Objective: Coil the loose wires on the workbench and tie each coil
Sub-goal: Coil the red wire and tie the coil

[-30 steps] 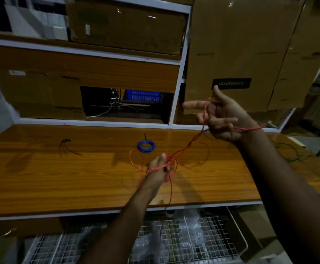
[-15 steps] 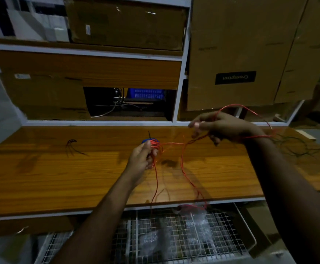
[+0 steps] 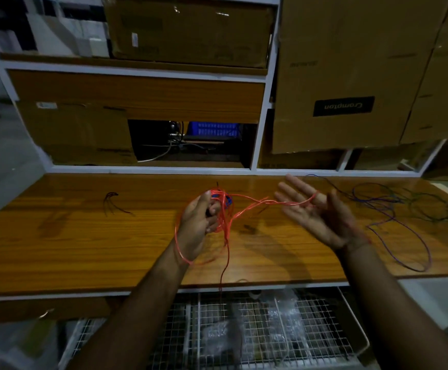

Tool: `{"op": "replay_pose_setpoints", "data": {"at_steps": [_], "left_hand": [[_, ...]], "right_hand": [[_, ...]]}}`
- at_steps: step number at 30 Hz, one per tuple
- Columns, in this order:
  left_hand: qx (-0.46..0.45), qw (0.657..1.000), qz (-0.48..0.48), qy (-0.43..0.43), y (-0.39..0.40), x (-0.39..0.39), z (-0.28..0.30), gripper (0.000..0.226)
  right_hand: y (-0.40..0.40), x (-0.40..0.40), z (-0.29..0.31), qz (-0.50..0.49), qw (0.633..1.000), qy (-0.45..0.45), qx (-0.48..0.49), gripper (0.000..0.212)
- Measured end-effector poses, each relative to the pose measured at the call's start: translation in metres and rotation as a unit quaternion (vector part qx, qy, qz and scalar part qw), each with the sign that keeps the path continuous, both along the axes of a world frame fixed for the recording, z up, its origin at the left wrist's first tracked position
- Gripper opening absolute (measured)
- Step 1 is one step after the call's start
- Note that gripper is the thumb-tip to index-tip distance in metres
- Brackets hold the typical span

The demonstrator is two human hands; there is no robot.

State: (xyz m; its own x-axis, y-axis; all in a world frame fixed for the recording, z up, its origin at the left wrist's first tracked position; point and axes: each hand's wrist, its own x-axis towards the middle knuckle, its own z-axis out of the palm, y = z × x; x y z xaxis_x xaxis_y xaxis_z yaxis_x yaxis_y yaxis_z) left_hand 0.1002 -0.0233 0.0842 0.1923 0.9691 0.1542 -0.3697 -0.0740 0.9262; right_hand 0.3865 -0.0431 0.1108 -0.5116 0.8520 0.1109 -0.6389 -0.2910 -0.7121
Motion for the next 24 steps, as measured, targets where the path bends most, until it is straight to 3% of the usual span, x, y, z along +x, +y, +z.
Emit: {"op": "replay_pose_setpoints", "data": {"at_steps": [4,7,9,10,12,14,17,22,24], "left_hand": [[-0.008,0.998,0.054,-0.034,0.002,0.008,-0.002,0.033],[-0.005,0.998,0.064,-0.011,0.005,0.006,-0.008,0.034],[0.000,0.998,0.067,0.009,0.003,0.005,-0.012,0.036],[-0.006,0.997,0.070,0.004,0.001,0.005,-0.013,0.037],[-0.003,0.997,0.083,0.000,-0.003,0.008,-0.014,0.037],[0.006,0.994,0.104,0.037,-0.009,0.012,-0.013,0.035],[0.032,0.990,0.105,0.084,-0.018,0.016,-0.011,0.032],[0.040,0.988,0.103,0.105,-0.025,0.014,-0.012,0.029],[0.027,0.987,0.111,0.113,-0.026,0.008,-0.014,0.028]], "right_hand": [[-0.015,-0.041,-0.032,-0.015,0.998,-0.039,-0.043,0.082],[-0.028,-0.068,-0.047,-0.142,0.971,0.109,-0.156,0.086],[-0.034,-0.079,-0.053,-0.196,0.937,0.221,-0.187,0.067],[-0.038,-0.085,-0.054,-0.212,0.939,0.196,-0.186,0.052],[-0.042,-0.100,-0.051,-0.226,0.960,0.019,-0.166,0.031],[-0.045,-0.113,-0.045,-0.220,0.959,-0.140,-0.110,0.031],[-0.050,-0.128,-0.029,-0.201,0.956,-0.208,-0.046,0.038],[-0.057,-0.127,-0.026,-0.237,0.932,-0.266,-0.066,0.017],[-0.061,-0.117,-0.032,-0.277,0.901,-0.330,-0.051,0.018]]}}
